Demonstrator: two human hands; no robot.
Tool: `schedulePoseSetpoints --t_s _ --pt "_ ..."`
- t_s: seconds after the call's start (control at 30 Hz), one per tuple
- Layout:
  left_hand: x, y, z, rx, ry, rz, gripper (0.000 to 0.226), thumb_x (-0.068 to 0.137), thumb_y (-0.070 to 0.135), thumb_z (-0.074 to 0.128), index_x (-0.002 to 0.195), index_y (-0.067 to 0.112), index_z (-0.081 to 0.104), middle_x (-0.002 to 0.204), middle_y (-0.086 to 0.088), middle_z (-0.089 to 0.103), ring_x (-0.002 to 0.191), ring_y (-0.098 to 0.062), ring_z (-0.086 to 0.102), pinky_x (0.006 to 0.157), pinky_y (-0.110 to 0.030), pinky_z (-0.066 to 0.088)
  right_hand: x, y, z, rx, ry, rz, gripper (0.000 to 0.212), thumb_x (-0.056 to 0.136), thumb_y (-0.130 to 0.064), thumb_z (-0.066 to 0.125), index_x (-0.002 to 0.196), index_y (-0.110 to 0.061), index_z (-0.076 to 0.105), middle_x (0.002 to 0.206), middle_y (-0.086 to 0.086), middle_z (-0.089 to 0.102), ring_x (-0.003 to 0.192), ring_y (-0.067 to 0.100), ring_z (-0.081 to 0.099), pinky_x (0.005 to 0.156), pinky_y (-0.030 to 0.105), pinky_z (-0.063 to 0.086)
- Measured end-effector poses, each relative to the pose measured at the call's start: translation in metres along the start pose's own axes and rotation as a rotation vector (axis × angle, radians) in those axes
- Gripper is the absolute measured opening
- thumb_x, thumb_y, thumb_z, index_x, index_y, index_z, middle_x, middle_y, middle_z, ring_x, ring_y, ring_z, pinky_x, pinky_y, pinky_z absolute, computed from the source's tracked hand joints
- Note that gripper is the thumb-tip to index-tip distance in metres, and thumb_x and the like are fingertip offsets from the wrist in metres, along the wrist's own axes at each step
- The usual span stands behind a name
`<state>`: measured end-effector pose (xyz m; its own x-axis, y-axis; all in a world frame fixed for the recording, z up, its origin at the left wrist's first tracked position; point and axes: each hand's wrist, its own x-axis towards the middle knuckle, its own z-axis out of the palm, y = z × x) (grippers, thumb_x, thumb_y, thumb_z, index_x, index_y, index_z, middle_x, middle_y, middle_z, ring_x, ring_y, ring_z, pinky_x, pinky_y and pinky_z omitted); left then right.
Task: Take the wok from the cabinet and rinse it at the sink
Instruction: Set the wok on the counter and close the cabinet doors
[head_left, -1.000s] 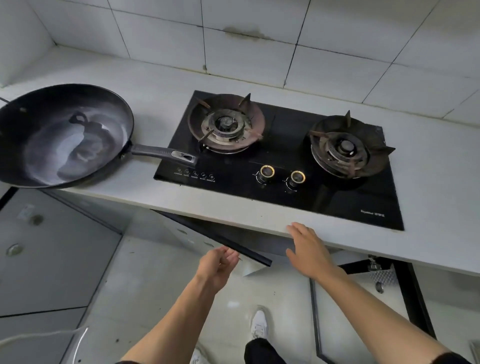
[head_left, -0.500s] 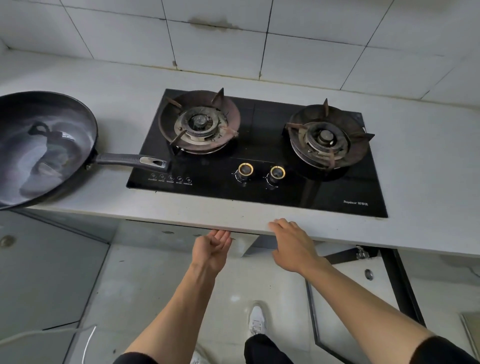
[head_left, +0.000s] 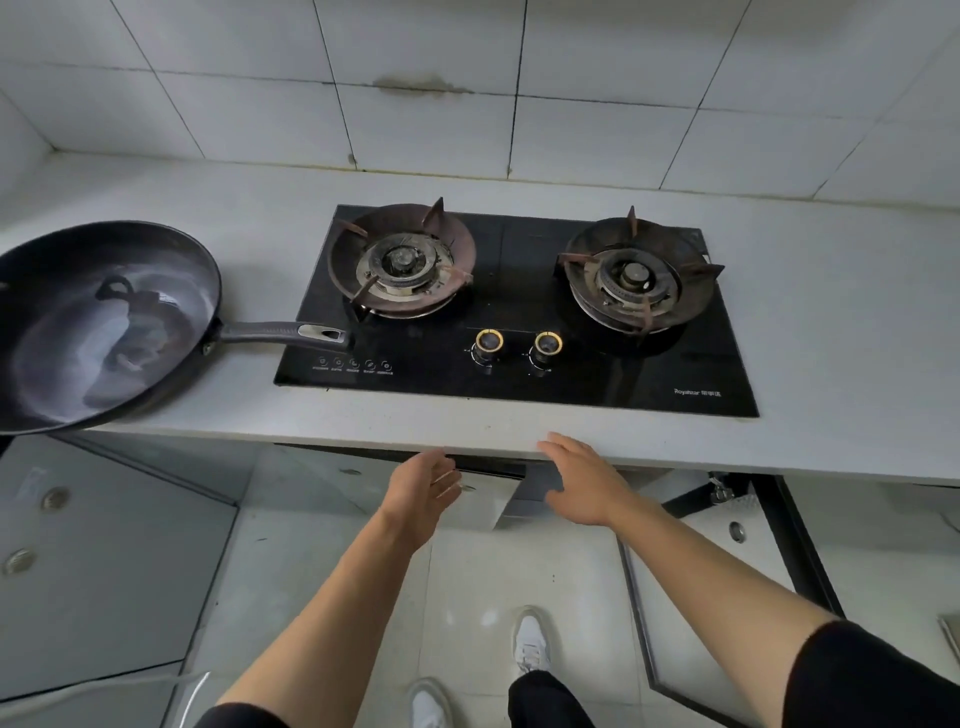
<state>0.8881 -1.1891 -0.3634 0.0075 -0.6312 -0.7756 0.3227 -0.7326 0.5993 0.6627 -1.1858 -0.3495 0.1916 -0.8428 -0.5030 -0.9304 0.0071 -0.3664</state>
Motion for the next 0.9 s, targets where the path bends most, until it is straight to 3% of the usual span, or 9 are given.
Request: schedulePoseSetpoints --t_s 0.07,0.1,0.17,0.2,0.23,0.3,0.57,0.9 --pt "-0.019 0.012 -0.001 0.335 -0.03 0.125 0.013 0.096 0.009 0.048 0.087 0.008 0.057 0.092 -0.011 0.058 0.088 -0.024 0.056 0.078 -0.036 0.048 -0.016 -0.003 -0.004 0.09 0.052 0.033 0.068 0.09 -0.021 0.054 0.151 -0.02 0.024 0.16 -0.001 0.018 0.146 0.017 0.018 0.117 0.039 0.025" --pt "-0.026 0.017 -0.002 0.517 -0.048 0.209 0.017 0.093 0.008 0.048 0.076 0.01 0.05 0.081 -0.01 0.049 0.076 -0.022 0.047 0.068 -0.035 0.04 -0.025 -0.004 -0.005 0.125 0.101 0.048 0.064 0.091 -0.022 0.053 0.149 -0.02 0.027 0.158 -0.001 0.023 0.144 0.018 0.023 0.116 0.038 0.027" --pt "-0.039 0.027 -0.002 0.858 -0.065 0.393 0.018 0.087 0.01 0.046 0.07 0.014 0.045 0.075 -0.007 0.041 0.07 -0.02 0.037 0.065 -0.034 0.03 -0.047 -0.005 -0.006 0.186 0.191 0.071 0.058 0.093 -0.023 0.053 0.147 -0.019 0.032 0.153 -0.001 0.031 0.139 0.018 0.031 0.113 0.035 0.031" --pt "-0.043 0.032 0.0 1.007 -0.07 0.457 0.013 0.088 0.014 0.048 0.076 0.014 0.053 0.081 -0.005 0.049 0.075 -0.022 0.045 0.069 -0.034 0.036 -0.059 -0.004 -0.005 0.212 0.228 0.084 0.056 0.093 -0.024 0.053 0.146 -0.02 0.033 0.151 -0.001 0.034 0.138 0.018 0.033 0.111 0.034 0.032" --pt "-0.045 0.037 0.002 1.144 -0.07 0.511 0.016 0.091 0.019 0.049 0.096 0.013 0.063 0.099 -0.004 0.059 0.092 -0.024 0.055 0.08 -0.034 0.043 -0.071 -0.003 -0.003 0.23 0.265 0.098 0.055 0.093 -0.024 0.054 0.145 -0.021 0.034 0.15 -0.002 0.036 0.137 0.018 0.033 0.11 0.033 0.032" --pt "-0.047 0.044 0.01 1.365 -0.052 0.626 0.042 0.096 0.03 0.05 0.134 0.011 0.054 0.136 -0.005 0.055 0.124 -0.026 0.051 0.102 -0.036 0.042 -0.096 0.002 0.0 0.253 0.339 0.135 0.054 0.092 -0.026 0.056 0.143 -0.022 0.037 0.146 -0.002 0.039 0.135 0.016 0.034 0.11 0.033 0.033" --pt "-0.083 0.024 0.042 1.776 -0.106 1.037 0.051 0.095 0.044 0.045 0.138 0.017 0.044 0.14 -0.004 0.049 0.127 -0.027 0.043 0.103 -0.042 0.041 -0.171 0.034 0.006 0.273 0.561 0.282 0.051 0.092 -0.024 0.058 0.14 -0.018 0.042 0.143 0.003 0.043 0.132 0.019 0.039 0.11 0.034 0.034" --pt "-0.118 -0.005 0.122 1.761 -0.063 1.12 0.054 0.095 0.047 0.048 0.141 0.019 0.043 0.143 -0.001 0.046 0.128 -0.024 0.043 0.105 -0.038 0.042 -0.219 0.118 -0.007 0.345 0.691 0.322 0.048 0.091 -0.023 0.059 0.136 -0.016 0.045 0.136 0.004 0.048 0.125 0.021 0.045 0.103 0.038 0.043"
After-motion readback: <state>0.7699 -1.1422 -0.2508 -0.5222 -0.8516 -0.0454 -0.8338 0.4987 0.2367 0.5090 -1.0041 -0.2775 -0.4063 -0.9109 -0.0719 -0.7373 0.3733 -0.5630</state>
